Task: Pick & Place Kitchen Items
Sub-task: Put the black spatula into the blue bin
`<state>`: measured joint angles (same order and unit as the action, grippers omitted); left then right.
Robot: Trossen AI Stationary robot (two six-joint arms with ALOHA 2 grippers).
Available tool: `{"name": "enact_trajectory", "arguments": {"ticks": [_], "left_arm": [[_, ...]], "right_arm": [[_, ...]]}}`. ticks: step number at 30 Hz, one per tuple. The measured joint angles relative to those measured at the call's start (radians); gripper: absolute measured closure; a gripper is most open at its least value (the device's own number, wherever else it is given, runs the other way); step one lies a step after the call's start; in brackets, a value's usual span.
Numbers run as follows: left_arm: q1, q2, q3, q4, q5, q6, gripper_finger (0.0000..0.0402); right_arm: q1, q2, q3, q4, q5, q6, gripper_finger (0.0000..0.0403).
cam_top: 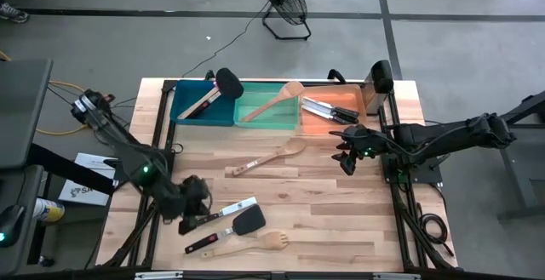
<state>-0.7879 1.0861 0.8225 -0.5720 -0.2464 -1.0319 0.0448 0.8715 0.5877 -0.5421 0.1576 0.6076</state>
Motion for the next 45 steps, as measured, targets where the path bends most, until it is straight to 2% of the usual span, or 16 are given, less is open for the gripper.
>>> {"name": "enact_trajectory", "arguments": {"ticks": [6, 12, 19, 25, 30, 35, 45], "left_arm": [[-0.069, 0.158, 0.091, -0.089, 0.004, -0.036, 0.0401], [-0.105, 0.270, 0.145, -0.109, 0.008, -0.052, 0.0401], [-0.103, 0.373, 0.243, -0.135, 0.008, -0.071, 0.0401], [-0.103, 0.511, 0.392, -0.278, 0.009, -0.068, 0.0401], [-0.103, 0.583, 0.445, -0.319, 0.023, -0.080, 0.0397], [-0.102, 0.612, 0.449, -0.319, 0.056, -0.148, 0.0352], [-0.102, 0.652, 0.449, -0.274, 0.059, -0.169, 0.0211]], "right_arm": [[0.001, 0.000, 0.000, 0.000, -0.001, 0.029, 0.0200], [0.001, 0.000, 0.000, 0.000, 0.000, 0.066, 0.0200], [0.001, 0.000, 0.000, -0.001, 0.000, 0.062, 0.0200], [0.001, 0.000, 0.000, -0.003, -0.003, 0.044, 0.0200], [0.001, 0.000, 0.000, -0.003, -0.004, 0.027, 0.0200], [0.001, 0.000, 0.000, -0.002, -0.004, 0.011, 0.0200], [0.001, 0.000, 0.000, -0.001, -0.004, -0.036, 0.0200]]}}
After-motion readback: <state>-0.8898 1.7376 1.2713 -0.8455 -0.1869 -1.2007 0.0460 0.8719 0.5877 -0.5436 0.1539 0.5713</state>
